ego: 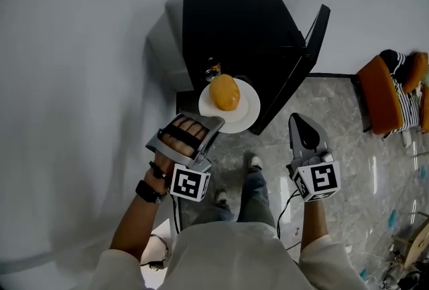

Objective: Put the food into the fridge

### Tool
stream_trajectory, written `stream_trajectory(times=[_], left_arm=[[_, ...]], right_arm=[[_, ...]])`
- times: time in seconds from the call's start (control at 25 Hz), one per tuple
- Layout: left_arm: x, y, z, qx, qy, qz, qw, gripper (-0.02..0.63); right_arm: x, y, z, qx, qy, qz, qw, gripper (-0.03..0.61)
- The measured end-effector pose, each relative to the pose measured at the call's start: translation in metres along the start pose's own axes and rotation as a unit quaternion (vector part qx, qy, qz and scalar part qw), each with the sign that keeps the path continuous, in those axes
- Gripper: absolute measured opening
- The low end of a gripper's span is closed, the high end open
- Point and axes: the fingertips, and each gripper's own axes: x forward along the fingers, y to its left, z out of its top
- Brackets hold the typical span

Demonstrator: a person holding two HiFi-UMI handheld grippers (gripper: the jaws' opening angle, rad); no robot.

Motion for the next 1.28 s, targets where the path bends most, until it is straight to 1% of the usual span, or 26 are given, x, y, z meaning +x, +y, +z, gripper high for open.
stream_trajectory(times=[0.16,0.24,0.36,0.48,0.64,0.72,0.92,1.28], left_arm=[[0.035,-0.012,-0.004,-0.004,0.003,-0.002,1.0000,0.021],[0.054,-0.020,-0.003,-0.003,0.003,-0.005,1.0000,0.021],[0.084,-0.037,-0.003,-0.005,0.007,-0.020,0.9998,0.021],[0.113,-0.043,-0.006,-0.012,0.011,-0.018,0.9997,0.021],[0.150,-0.057,-0.017,-0.007,0.021,-0.013,0.9997,0.021],[0.166,-0.062,-0.022,-0.007,0.022,-0.014,0.9996,0.021],[0.197,-0.073,-0.034,-0.009,0.025,-0.002,0.9996,0.021],[0.249,-0.112,-0.041,-0.009,0.018,-0.012,0.9997,0.021]], right_arm=[[0.023,-0.010,-0.026,0.004,0.029,0.008,1.000,0.006],[0.032,-0.018,-0.035,0.005,0.022,0.008,1.000,0.006],[0.048,-0.032,-0.048,-0.004,0.017,0.001,1.000,0.006],[0.065,-0.043,-0.059,-0.008,0.006,-0.003,1.000,0.006],[0.077,-0.057,-0.093,-0.014,0.051,-0.009,0.999,0.006],[0.084,-0.064,-0.101,-0.014,0.044,-0.015,0.999,0.006],[0.098,-0.072,-0.128,-0.003,0.054,-0.021,0.998,0.006],[0.123,-0.077,-0.173,0.002,0.059,-0.031,0.998,0.006]])
